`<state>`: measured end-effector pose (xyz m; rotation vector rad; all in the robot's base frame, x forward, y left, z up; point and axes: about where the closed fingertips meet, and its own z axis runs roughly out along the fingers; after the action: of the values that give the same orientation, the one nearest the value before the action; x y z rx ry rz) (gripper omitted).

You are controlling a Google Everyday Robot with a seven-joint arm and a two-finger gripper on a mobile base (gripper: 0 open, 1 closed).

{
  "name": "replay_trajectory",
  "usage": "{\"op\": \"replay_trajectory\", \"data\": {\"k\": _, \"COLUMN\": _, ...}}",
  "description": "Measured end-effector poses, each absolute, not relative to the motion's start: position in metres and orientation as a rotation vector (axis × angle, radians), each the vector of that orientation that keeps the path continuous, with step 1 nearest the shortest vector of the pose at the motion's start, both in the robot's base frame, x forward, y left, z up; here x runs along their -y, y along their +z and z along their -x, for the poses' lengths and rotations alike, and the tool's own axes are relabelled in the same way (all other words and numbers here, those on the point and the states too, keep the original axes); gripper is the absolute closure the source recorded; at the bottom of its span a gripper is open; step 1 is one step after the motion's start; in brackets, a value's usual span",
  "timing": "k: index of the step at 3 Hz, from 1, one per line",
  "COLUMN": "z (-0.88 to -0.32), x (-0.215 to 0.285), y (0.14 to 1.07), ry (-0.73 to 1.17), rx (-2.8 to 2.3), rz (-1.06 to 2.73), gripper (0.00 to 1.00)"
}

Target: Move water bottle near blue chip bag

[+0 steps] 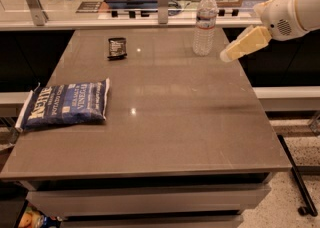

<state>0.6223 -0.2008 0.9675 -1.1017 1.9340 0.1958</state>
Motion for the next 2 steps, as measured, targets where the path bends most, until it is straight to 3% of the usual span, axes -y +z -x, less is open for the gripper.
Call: {"op": "replay_trajectory", "data": {"k": 2, "z": -0.639, "x": 0.201, "y": 0.969, "ry": 0.224, "rx": -1.899, "rz": 1.015, "gripper": 0.00}}
